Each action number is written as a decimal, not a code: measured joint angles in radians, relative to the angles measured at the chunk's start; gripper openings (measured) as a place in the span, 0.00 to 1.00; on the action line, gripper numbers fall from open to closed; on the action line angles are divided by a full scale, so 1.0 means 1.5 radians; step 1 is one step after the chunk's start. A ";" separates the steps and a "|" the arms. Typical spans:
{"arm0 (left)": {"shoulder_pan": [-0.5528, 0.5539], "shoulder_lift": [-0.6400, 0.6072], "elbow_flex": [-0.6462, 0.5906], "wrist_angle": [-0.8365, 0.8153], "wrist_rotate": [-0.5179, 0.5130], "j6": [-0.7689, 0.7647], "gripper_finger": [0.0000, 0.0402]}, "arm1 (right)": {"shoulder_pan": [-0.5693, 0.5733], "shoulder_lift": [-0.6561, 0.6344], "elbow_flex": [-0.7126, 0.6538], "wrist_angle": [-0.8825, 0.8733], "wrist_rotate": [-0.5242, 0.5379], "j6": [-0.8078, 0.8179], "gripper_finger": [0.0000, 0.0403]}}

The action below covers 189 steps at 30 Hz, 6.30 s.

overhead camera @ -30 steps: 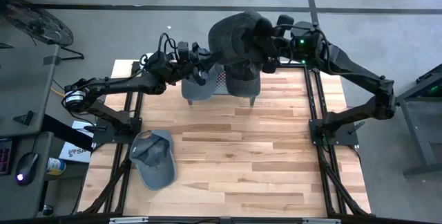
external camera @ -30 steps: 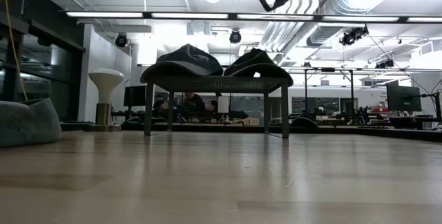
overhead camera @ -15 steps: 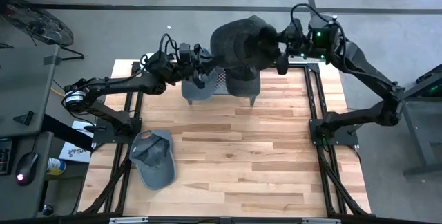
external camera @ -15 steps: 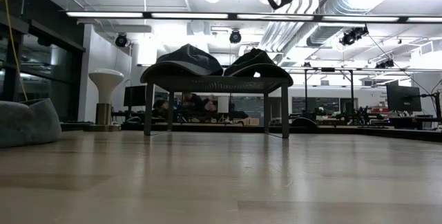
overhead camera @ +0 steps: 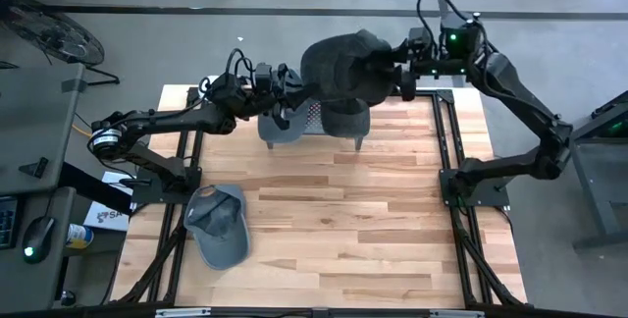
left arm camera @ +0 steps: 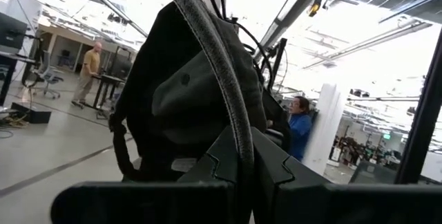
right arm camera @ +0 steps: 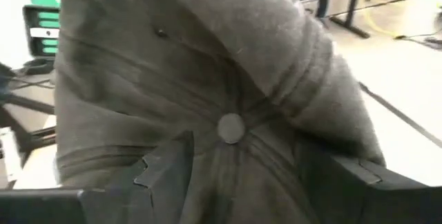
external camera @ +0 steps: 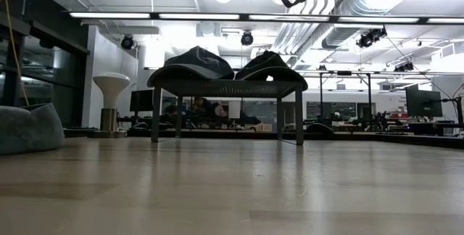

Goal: Pick & Place hat
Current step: Stack the black cap on top of the other black cap on the shelf

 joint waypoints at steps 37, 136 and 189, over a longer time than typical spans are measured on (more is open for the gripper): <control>0.000 0.000 0.000 0.006 0.013 -0.023 0.01 | -0.020 -0.036 0.000 0.099 -0.152 0.080 0.59; 0.001 0.000 0.055 -0.081 -0.101 0.069 0.01 | -0.148 0.039 0.000 0.155 -0.034 -0.082 0.59; 0.000 0.000 0.055 -0.124 -0.063 0.047 0.01 | -0.077 0.138 0.000 0.316 -0.476 0.076 0.53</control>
